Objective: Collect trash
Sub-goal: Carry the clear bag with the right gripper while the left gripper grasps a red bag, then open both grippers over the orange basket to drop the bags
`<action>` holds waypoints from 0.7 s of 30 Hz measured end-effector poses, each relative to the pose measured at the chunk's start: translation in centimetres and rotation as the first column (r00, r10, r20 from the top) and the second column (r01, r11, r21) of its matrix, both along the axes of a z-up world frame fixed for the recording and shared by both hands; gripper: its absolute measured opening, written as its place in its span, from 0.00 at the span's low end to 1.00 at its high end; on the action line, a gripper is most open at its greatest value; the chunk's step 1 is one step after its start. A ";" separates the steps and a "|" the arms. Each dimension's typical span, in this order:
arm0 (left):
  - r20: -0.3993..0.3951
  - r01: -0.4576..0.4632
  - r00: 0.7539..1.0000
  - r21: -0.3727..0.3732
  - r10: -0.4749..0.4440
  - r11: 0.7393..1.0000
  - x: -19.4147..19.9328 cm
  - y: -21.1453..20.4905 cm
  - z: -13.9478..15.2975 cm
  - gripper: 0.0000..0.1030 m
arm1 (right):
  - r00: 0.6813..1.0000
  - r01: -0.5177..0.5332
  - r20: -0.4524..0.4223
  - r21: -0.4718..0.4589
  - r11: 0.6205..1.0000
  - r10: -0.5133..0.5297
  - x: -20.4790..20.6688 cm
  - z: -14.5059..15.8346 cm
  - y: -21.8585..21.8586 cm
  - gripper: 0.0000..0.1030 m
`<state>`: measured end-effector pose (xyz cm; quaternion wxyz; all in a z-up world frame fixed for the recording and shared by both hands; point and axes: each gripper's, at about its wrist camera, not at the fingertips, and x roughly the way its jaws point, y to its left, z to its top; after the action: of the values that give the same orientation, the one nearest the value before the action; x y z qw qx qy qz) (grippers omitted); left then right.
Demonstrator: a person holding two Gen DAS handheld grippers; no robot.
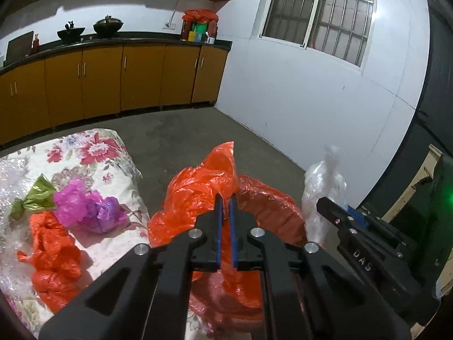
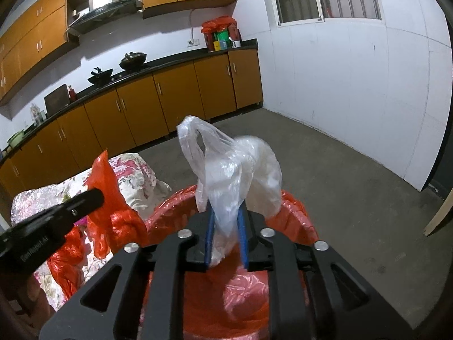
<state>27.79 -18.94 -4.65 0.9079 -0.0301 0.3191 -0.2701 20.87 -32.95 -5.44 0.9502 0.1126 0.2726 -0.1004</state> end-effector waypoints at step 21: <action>0.156 -0.272 0.953 0.069 0.259 0.960 -5.1 10.8 0.4 0.80 | 0.996 -0.085 0.005 -0.105 0.991 0.086 -2.6 -0.1 4.4 0.72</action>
<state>22.72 -8.15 -4.20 0.9572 -0.0125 0.2570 -0.1324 18.23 -28.58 -5.51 0.9596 0.0515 0.2668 -0.0731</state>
